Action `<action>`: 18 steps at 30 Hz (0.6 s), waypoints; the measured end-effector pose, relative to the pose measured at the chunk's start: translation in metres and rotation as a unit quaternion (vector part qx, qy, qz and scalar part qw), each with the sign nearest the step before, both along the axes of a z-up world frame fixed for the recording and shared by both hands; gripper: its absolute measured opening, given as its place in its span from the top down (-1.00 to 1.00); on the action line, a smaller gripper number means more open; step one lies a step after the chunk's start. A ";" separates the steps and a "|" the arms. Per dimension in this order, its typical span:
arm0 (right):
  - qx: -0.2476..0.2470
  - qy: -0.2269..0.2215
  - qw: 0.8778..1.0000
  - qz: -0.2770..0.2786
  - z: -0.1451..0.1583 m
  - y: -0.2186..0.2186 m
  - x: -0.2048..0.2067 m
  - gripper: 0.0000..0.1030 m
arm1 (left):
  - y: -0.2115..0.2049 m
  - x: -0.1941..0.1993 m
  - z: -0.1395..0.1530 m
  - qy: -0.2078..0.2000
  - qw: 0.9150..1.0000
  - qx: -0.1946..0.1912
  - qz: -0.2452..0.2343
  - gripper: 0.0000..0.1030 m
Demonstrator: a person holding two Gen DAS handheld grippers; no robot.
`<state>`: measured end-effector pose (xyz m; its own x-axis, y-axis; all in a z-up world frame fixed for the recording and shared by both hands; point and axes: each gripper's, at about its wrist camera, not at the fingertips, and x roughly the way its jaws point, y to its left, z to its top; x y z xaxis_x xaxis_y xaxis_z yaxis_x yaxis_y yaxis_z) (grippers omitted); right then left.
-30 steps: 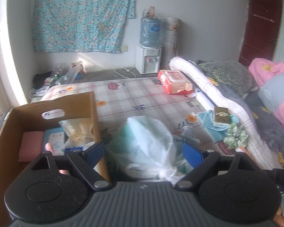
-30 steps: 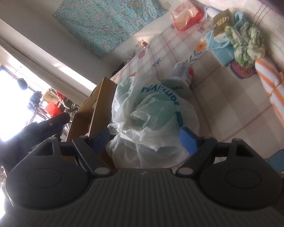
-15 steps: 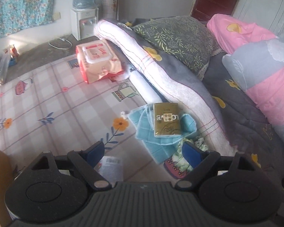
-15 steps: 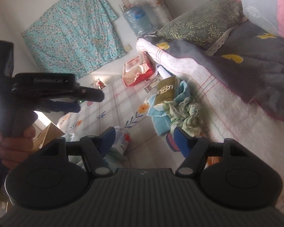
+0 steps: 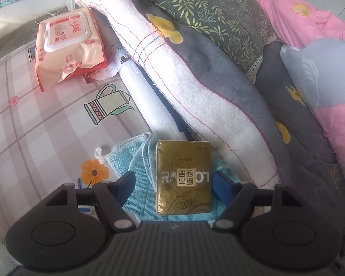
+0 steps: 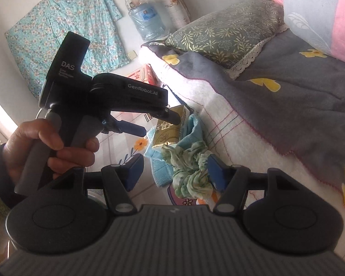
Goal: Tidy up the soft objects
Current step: 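Move the right tool over the bed to the blue towel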
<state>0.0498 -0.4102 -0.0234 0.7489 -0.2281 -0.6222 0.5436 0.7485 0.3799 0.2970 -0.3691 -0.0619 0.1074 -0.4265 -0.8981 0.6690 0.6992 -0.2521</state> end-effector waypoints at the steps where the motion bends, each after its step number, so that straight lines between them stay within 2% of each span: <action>1: 0.000 0.002 1.000 0.000 -0.001 -0.001 0.001 -0.19 | -0.001 0.001 -0.003 0.003 1.000 -0.001 0.001 -0.46; 3: 0.000 0.007 1.000 0.002 -0.003 -0.001 0.003 -0.19 | -0.001 0.003 -0.007 0.009 1.000 -0.009 0.003 -0.41; 7: 0.003 0.026 1.000 0.009 -0.014 -0.005 0.017 -0.18 | 0.001 0.004 -0.008 0.013 1.000 -0.025 0.001 -0.07; 10: 0.000 0.043 0.999 0.009 -0.023 -0.007 0.027 -0.02 | 0.003 0.002 -0.003 -0.001 1.000 -0.025 0.004 -0.03; 13: -0.002 0.059 0.998 0.015 -0.033 -0.009 0.035 0.27 | 0.009 0.004 0.002 -0.007 1.000 -0.026 0.012 -0.01; 15: 0.002 0.066 0.998 0.019 -0.037 -0.008 0.036 0.61 | 0.015 0.006 0.005 -0.002 0.999 -0.030 0.018 -0.01; 18: 0.007 0.063 0.998 0.024 -0.038 -0.005 0.032 0.75 | 0.025 0.007 0.013 -0.009 0.999 -0.033 0.022 -0.01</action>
<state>0.0814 -0.4150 -0.0612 0.6748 -0.1851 -0.7144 0.5515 0.7697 0.3216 0.3041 -0.3440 -0.0493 0.1437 -0.4786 -0.8662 0.6428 0.7106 -0.2860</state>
